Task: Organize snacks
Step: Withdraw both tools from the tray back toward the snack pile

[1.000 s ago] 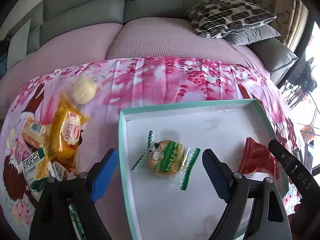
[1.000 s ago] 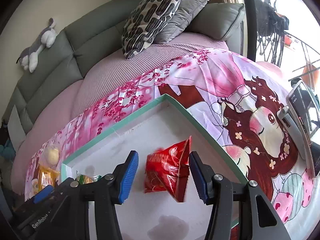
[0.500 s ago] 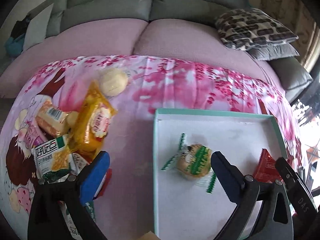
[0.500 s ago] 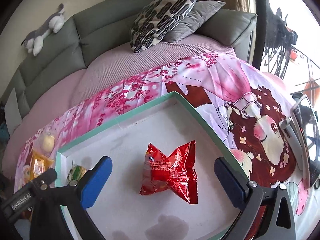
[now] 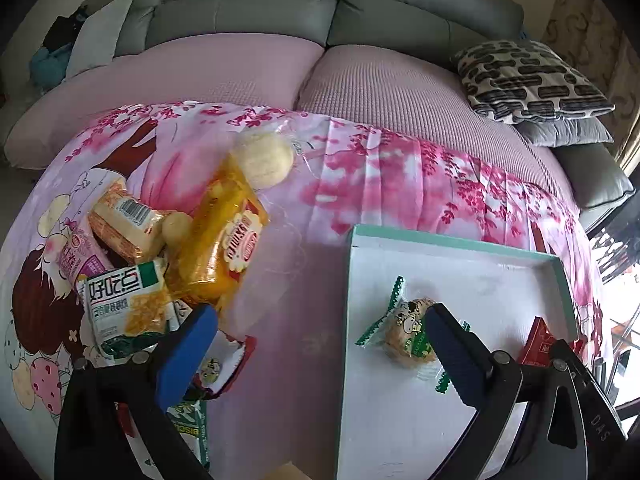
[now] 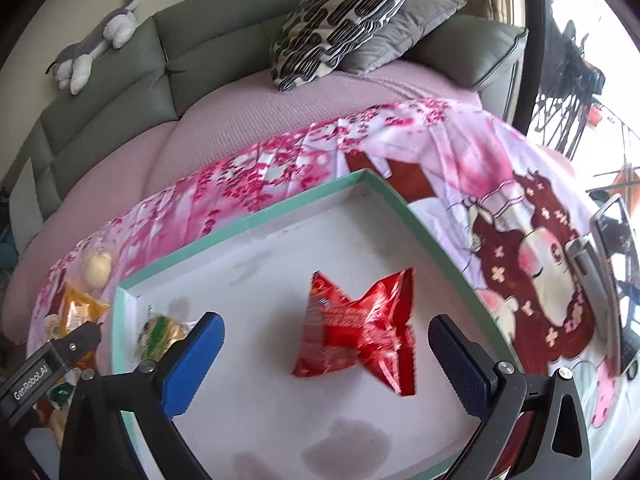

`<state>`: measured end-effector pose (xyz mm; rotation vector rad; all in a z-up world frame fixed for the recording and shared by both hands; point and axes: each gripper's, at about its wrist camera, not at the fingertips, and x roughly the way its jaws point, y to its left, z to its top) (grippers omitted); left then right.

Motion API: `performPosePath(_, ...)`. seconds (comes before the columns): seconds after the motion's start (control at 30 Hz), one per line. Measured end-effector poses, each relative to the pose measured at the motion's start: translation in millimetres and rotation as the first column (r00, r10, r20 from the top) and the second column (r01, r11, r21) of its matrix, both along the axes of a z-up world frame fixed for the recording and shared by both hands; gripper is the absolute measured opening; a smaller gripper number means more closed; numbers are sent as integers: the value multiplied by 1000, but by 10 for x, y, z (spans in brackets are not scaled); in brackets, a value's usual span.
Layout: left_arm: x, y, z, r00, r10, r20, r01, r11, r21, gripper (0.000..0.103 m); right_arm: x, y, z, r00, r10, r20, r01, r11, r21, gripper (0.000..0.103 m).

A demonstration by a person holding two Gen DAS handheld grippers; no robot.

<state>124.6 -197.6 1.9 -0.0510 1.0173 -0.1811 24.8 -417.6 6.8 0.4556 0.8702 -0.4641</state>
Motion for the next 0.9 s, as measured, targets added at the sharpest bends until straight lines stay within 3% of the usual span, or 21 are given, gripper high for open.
performPosePath(0.43, -51, 311, 229, 998, 46, 39, -45, 998, -32, 103, 19, 220, 128, 998, 24, 57, -25, 999, 21, 103)
performPosePath(0.9, -210, 966, 493, 976, 172, 136, -177, 984, 26, 103, 222, 905, 333, 969, 221, 112, -225, 974, 20, 103)
